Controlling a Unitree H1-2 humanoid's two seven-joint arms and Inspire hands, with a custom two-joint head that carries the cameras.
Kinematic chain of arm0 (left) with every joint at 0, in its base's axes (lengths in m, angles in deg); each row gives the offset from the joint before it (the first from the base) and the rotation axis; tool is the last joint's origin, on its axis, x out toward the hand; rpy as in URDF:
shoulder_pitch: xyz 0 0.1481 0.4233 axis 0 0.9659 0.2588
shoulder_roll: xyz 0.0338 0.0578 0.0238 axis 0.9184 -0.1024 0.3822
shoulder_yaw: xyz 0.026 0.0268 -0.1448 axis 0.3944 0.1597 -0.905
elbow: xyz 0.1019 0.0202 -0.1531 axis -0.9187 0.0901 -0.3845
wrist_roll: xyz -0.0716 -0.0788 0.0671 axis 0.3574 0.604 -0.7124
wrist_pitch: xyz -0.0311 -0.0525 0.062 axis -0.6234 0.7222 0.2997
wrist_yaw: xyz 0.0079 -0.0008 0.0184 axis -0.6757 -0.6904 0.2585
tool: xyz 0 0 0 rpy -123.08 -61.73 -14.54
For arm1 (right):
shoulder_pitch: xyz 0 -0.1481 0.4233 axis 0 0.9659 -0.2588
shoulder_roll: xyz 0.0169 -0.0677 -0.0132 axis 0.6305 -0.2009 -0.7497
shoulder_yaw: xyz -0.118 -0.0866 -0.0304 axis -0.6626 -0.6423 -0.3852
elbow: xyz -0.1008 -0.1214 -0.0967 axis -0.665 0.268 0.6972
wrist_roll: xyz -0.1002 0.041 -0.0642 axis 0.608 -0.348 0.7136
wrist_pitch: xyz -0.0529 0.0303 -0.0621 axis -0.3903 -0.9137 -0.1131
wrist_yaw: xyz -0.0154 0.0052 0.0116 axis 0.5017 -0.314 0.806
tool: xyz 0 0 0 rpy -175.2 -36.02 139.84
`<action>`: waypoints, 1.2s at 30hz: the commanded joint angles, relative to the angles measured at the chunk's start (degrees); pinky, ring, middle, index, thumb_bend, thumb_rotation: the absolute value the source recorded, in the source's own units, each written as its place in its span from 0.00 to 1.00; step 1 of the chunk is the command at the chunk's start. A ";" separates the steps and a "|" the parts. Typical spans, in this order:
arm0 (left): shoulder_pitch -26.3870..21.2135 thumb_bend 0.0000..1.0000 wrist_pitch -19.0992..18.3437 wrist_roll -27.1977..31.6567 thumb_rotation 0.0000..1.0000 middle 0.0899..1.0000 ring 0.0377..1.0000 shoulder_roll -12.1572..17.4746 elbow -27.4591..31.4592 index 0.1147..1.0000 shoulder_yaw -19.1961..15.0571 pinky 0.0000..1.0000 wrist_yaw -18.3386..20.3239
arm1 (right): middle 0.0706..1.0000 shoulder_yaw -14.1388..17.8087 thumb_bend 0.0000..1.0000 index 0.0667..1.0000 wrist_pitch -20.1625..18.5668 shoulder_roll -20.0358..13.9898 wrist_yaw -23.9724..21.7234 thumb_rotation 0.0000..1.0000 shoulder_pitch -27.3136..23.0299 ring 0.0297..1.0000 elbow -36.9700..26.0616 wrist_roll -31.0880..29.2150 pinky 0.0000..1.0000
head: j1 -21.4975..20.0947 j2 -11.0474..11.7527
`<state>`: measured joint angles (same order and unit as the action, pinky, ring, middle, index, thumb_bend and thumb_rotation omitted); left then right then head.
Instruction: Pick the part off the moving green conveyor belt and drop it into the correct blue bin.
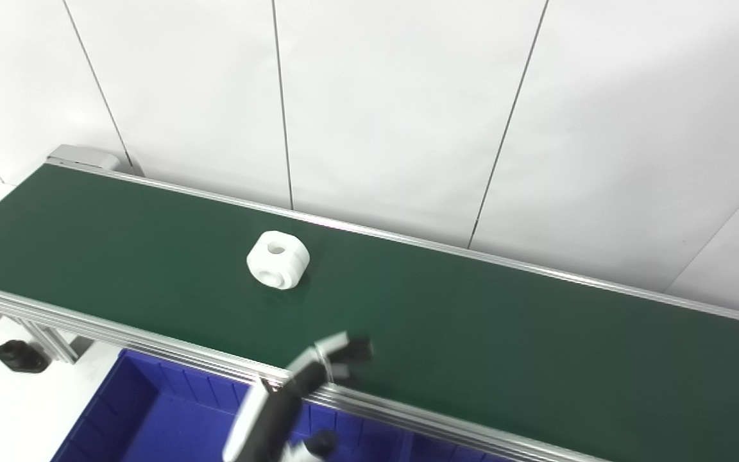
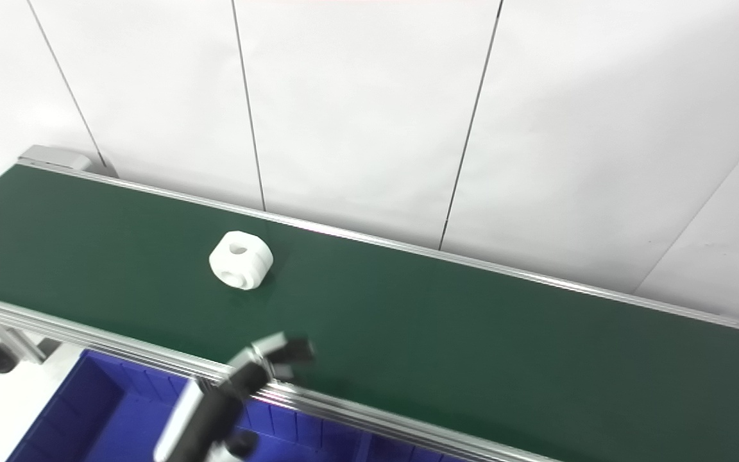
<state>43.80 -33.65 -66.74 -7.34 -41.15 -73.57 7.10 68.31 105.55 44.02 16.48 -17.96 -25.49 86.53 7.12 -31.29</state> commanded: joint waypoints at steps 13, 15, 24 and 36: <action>-34.11 0.90 -3.05 -20.82 0.36 0.89 0.88 14.87 -6.85 0.89 -11.80 0.85 4.73 | 1.00 0.12 0.99 1.00 2.96 1.48 -1.29 1.00 0.15 1.00 -0.81 0.16 1.00 | -1.12 0.10; -38.34 0.95 -2.21 -25.29 0.32 0.87 0.86 17.42 -10.55 0.87 -11.02 0.82 5.03 | 1.00 0.16 0.99 1.00 2.83 1.65 -1.28 1.00 0.20 1.00 -0.93 0.27 1.00 | -1.12 0.10; -51.80 1.00 -0.31 -39.00 0.18 0.83 0.82 25.87 -24.33 0.82 -3.22 0.78 9.22 | 1.00 0.10 0.99 1.00 2.70 2.43 -1.20 1.00 -0.34 1.00 -0.49 0.80 1.00 | -2.02 0.05; -60.86 1.00 -0.44 -46.02 0.26 0.88 0.88 26.32 -44.15 0.84 9.43 0.86 15.84 | 1.00 -0.05 1.00 1.00 2.48 3.33 -1.05 1.00 -0.38 1.00 -0.59 1.61 1.00 | -3.04 -0.40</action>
<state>-13.07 -34.17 -112.94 18.58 -85.00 -64.54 23.23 68.49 105.55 46.74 15.80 -18.65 -25.03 87.78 4.04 -31.64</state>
